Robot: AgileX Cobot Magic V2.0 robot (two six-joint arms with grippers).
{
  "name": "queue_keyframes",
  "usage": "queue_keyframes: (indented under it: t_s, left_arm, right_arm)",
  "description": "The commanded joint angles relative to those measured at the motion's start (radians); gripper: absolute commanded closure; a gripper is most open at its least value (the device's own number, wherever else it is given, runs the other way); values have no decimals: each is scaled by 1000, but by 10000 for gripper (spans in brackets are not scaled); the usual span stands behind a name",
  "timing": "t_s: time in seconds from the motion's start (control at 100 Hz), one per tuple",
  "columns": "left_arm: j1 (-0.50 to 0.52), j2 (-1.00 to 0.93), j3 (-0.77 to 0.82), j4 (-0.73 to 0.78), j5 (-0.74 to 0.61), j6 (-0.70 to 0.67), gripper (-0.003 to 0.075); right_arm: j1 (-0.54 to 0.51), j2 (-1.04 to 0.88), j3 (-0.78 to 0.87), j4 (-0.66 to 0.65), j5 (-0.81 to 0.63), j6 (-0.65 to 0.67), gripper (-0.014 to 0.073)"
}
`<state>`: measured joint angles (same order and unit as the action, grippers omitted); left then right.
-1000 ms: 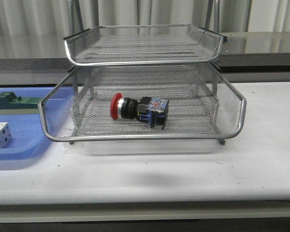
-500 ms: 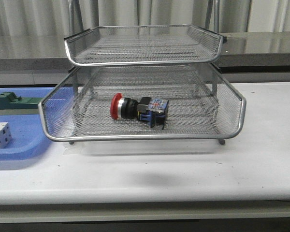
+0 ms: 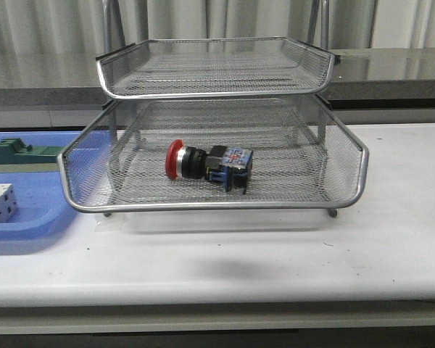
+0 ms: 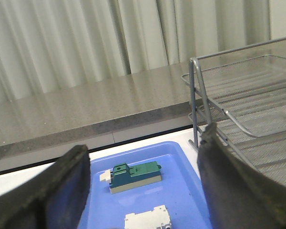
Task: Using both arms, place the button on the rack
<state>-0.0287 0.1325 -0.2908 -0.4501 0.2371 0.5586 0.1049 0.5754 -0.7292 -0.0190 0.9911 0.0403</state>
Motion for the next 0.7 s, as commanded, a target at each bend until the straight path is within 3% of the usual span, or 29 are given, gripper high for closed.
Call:
queue_keyframes:
  t_s: [0.0,0.44,0.54,0.69]
  left_arm:
    - [4,9,6,-22,-113,-11,262]
    - [4,9,38,-22,-184,-11,271]
    - [4,9,38,-22,-184,-11,337]
    - [4,9,38,-22,-184,-11,521]
  right_arm:
    - [0,1,-31,-12,-53,-3,662]
    - [0,1,-31,-12,-53,-3,662]
    - [0,1,-31,-12,-53,-3,662]
    - [0,1,-31,-12,-53,-3,662]
